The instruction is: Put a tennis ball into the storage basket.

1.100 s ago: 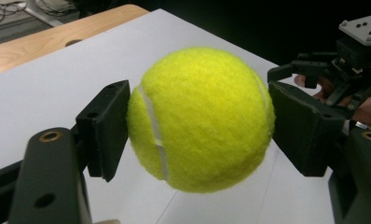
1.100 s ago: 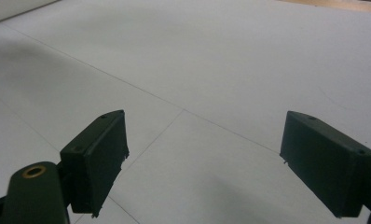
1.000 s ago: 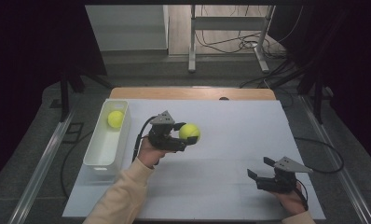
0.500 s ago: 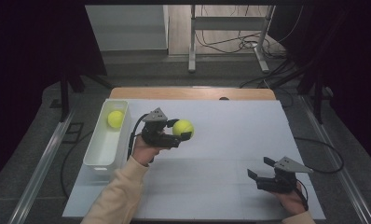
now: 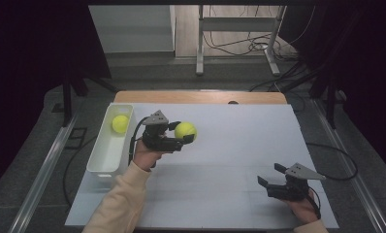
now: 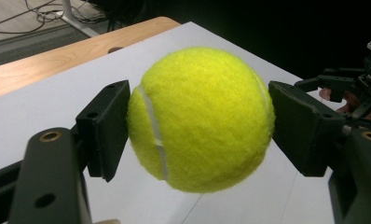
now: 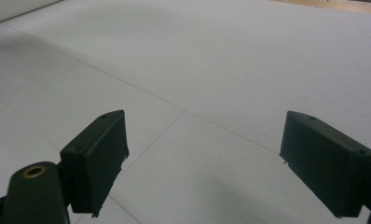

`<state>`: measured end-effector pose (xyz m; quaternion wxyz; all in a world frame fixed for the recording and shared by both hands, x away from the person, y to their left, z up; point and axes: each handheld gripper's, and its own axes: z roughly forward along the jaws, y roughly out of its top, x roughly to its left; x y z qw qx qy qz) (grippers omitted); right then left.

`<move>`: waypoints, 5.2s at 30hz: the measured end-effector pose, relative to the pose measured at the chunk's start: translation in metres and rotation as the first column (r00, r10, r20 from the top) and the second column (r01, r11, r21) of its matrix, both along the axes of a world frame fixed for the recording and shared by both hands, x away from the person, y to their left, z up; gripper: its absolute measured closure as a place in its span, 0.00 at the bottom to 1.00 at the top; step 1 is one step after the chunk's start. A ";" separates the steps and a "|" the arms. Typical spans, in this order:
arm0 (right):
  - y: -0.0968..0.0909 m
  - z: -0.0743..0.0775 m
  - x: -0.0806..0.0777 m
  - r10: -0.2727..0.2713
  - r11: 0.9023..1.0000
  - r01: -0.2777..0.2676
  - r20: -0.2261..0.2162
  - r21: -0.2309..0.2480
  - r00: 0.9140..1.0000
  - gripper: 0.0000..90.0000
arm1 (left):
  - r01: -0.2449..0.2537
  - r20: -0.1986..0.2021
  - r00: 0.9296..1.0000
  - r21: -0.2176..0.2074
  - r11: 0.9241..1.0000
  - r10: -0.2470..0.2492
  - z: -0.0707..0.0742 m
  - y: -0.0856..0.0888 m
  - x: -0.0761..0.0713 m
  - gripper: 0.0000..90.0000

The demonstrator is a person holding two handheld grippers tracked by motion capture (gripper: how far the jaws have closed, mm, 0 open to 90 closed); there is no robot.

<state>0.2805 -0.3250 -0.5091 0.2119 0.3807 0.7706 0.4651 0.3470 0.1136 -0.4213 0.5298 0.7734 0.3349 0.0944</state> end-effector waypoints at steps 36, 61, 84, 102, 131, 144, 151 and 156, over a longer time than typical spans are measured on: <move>0.000 0.000 0.000 -0.001 1.000 0.001 0.000 -0.003 1.000 0.17 | -0.095 0.027 0.995 -0.039 0.995 0.096 0.011 0.037 0.000 0.28; 0.000 0.000 0.000 -0.002 1.000 0.002 0.001 -0.001 1.000 0.17 | -0.169 0.039 0.985 -0.050 0.984 0.171 0.015 0.059 -0.001 0.28; 0.000 0.000 -0.001 -0.003 1.000 0.003 0.002 -0.001 1.000 0.17 | -0.236 0.043 0.970 -0.071 0.969 0.240 0.018 0.082 -0.001 0.28; 0.000 0.000 -0.001 -0.003 1.000 0.003 0.001 0.000 1.000 0.17 | -0.283 0.050 0.956 -0.080 0.956 0.288 0.020 0.099 -0.001 0.28; 0.000 0.000 -0.001 -0.004 1.000 0.004 0.001 -0.001 1.000 0.17 | -0.368 0.048 0.927 -0.071 0.927 0.372 0.019 0.126 -0.003 0.28; 0.000 0.000 -0.001 -0.004 1.000 0.004 0.002 -0.002 1.000 0.17 | -0.410 0.041 0.910 -0.058 0.910 0.413 0.017 0.138 -0.004 0.28; 0.000 0.001 -0.001 -0.005 1.000 0.005 0.005 -0.001 1.000 0.17 | -0.432 0.041 0.900 -0.043 0.901 0.434 0.016 0.143 -0.006 0.28; 0.001 0.001 -0.001 -0.003 1.000 0.003 0.008 -0.008 1.000 0.17 | -0.441 0.038 0.896 -0.036 0.897 0.442 0.014 0.146 -0.007 0.28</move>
